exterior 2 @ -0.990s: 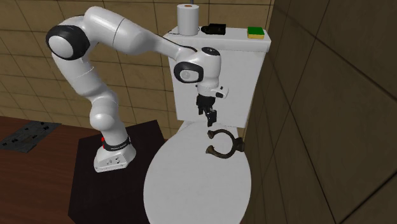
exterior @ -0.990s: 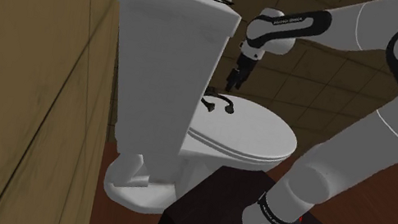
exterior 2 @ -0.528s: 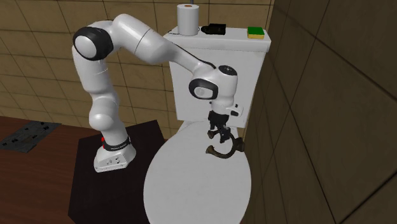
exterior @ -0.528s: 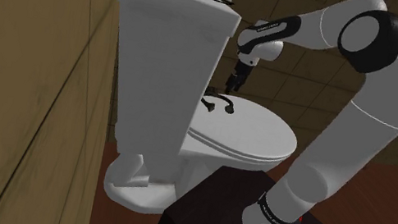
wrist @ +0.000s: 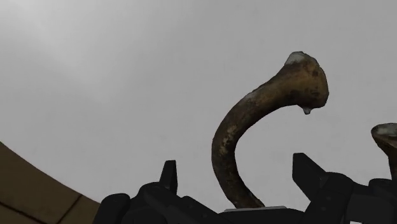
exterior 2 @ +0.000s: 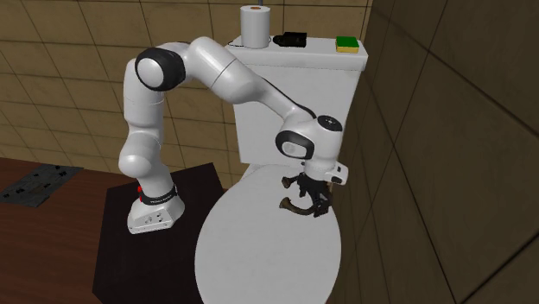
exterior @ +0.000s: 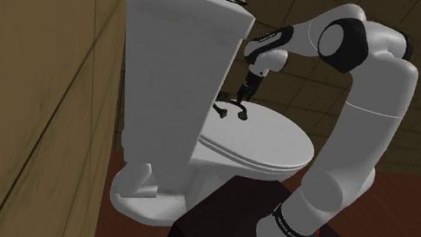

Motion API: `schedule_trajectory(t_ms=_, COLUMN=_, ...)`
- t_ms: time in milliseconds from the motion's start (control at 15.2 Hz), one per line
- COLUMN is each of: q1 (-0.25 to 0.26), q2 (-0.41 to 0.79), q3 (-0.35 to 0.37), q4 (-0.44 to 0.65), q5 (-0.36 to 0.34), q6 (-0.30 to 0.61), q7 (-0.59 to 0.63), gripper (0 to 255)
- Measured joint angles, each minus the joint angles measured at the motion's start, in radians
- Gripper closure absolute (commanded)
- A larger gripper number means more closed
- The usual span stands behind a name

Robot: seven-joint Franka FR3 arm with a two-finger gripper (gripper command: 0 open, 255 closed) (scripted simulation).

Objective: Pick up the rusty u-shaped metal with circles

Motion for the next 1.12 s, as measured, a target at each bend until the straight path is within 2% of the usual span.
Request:
schedule_trajectory(t_ms=396, q1=-0.009, q2=0.053, q3=0.013, q4=-0.014, q5=0.029, q6=0.062, q7=-0.019, gripper=0)
schedule_trajectory(t_ms=462, q1=-0.01, q2=0.057, q3=0.014, q4=-0.014, q5=0.031, q6=0.066, q7=-0.021, gripper=255)
schedule_trajectory(t_ms=1122, q1=-0.013, q2=0.055, q3=0.011, q4=-0.016, q5=0.032, q6=0.074, q7=-0.024, gripper=255)
